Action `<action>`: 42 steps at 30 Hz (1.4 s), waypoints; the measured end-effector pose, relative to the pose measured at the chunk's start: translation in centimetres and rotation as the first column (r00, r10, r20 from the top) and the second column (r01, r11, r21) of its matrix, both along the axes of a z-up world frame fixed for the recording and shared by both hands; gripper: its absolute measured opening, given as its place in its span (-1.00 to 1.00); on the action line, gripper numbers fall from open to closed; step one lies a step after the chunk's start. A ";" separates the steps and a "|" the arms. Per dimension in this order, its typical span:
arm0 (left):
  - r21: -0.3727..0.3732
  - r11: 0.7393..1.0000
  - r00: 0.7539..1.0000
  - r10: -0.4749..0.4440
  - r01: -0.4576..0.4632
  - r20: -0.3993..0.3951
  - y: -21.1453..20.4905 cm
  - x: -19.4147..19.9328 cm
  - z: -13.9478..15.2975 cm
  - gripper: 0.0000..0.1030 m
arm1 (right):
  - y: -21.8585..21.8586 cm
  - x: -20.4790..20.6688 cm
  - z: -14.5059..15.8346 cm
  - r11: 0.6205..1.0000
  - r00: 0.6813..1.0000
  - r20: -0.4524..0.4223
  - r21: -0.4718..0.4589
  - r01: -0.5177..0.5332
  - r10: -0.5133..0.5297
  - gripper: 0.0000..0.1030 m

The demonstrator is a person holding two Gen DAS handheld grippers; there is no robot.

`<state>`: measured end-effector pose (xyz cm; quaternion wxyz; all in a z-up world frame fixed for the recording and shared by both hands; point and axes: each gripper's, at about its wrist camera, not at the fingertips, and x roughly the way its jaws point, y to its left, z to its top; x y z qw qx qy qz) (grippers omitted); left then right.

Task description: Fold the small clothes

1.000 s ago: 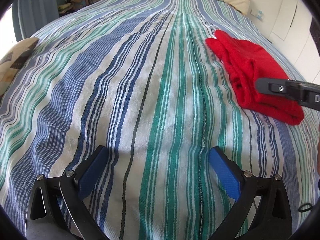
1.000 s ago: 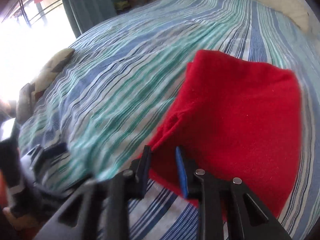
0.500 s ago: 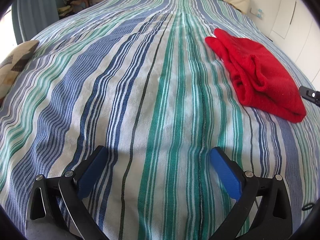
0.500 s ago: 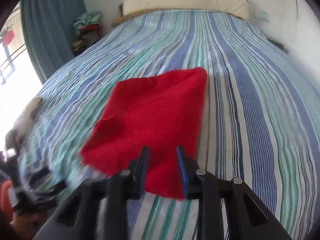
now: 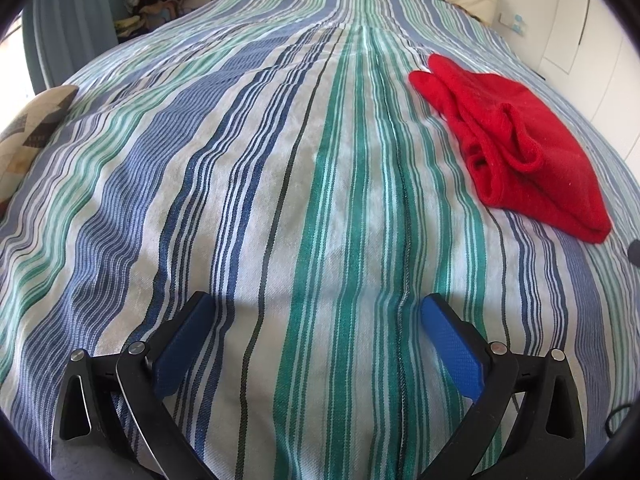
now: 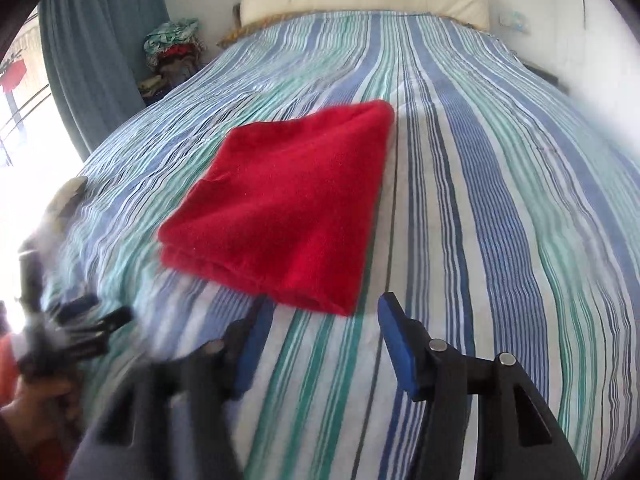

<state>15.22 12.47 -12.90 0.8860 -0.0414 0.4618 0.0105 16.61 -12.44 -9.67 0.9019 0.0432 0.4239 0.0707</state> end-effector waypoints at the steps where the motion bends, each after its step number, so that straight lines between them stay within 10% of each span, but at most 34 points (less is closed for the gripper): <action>1: 0.000 1.000 1.000 0.000 0.000 0.000 0.0 0.0 0.0 0.99 | -0.1 -0.8 -0.2 1.000 1.000 -0.003 -0.005 0.004 -0.004 0.07; 10: 0.006 1.000 1.000 -0.001 0.001 0.004 -0.1 0.1 -0.1 0.99 | -1.5 -7.5 0.5 0.999 1.000 -0.023 -0.024 -0.021 0.020 0.07; 16: 0.007 1.000 1.000 -0.001 0.001 0.007 -0.1 0.1 -0.1 0.99 | -1.5 -12.4 7.6 0.993 0.980 0.187 -0.110 -0.053 0.073 0.10; 22: 0.012 1.000 1.000 -0.001 0.001 0.009 -0.2 0.0 -0.1 0.99 | -1.6 -17.3 13.6 0.973 0.884 0.462 -0.230 0.035 0.078 0.78; 31: 0.003 1.000 1.000 -0.008 0.008 0.008 -0.1 -0.2 0.0 0.99 | -3.5 -13.6 7.6 0.995 0.974 0.225 -0.098 0.024 -0.001 0.78; 42: 0.010 1.000 1.000 -0.008 0.008 0.014 -0.3 -0.2 -0.2 0.99 | -2.9 -13.4 4.4 0.997 0.991 0.125 -0.070 -0.035 0.043 0.78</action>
